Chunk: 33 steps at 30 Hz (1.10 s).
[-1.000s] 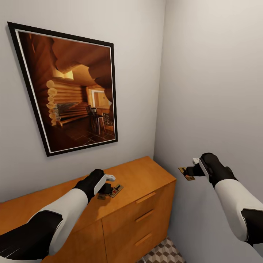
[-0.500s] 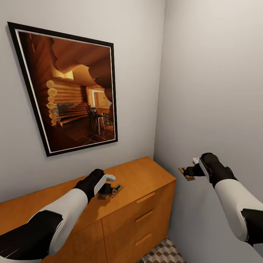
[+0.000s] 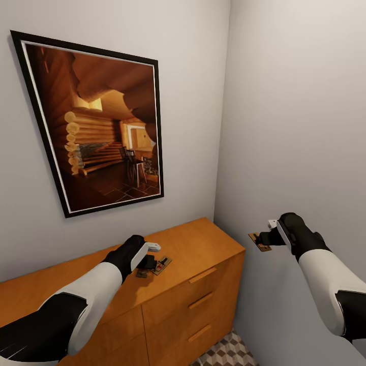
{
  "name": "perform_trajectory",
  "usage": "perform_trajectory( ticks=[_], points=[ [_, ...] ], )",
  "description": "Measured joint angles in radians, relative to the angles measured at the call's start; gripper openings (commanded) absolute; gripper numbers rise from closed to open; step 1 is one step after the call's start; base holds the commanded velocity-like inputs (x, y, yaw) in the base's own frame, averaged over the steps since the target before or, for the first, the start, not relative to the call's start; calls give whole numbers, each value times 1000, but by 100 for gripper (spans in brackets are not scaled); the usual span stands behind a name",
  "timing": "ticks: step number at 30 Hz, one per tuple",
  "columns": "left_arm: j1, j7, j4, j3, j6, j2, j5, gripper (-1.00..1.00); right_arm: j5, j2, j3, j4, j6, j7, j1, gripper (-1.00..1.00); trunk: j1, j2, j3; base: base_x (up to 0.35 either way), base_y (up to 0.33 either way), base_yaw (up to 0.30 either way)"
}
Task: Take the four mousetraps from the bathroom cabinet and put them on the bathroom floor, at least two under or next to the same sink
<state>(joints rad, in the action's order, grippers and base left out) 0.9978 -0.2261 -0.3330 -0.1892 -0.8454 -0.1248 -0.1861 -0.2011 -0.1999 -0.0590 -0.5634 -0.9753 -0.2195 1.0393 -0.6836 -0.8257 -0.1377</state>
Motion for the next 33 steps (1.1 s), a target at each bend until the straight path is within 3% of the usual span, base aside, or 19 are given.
perform_trajectory(
  ticks=[21,33],
  points=[
    [0,-15,-2,-5,-1,0,10,100,0,0,0,0,0,0,0,-100,0,0,0,0,0,0],
    [0,-17,0,-25,4,0,100,100,1,0,0,1,1,0,0,-100,0,0,0,0,0,0]
  ],
)
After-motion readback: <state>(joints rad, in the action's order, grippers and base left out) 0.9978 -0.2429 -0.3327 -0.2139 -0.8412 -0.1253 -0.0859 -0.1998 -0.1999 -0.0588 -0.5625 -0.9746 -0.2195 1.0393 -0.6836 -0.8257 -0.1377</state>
